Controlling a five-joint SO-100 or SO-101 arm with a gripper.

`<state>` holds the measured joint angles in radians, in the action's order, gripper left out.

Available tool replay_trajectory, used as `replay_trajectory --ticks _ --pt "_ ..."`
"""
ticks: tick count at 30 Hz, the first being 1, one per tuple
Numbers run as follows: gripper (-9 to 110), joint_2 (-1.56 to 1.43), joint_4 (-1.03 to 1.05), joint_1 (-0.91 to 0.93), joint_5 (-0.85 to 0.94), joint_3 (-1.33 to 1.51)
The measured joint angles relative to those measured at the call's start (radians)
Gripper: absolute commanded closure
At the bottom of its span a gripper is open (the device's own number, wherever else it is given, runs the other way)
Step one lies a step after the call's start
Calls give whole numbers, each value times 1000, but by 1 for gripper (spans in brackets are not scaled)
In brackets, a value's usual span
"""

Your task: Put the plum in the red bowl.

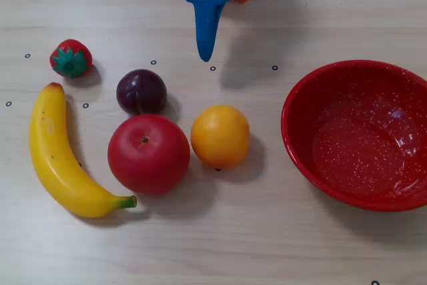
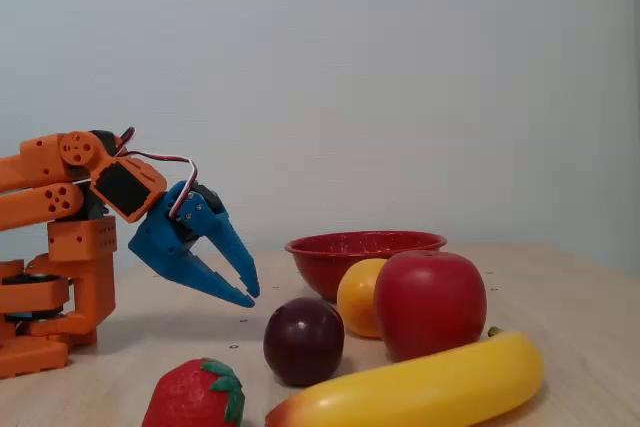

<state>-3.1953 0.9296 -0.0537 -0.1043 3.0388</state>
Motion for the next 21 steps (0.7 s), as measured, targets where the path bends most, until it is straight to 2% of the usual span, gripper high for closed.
replay_trajectory --ticks 14,21 --pt "101 0 29 46 41 0" --pt "101 209 29 43 41 -78"
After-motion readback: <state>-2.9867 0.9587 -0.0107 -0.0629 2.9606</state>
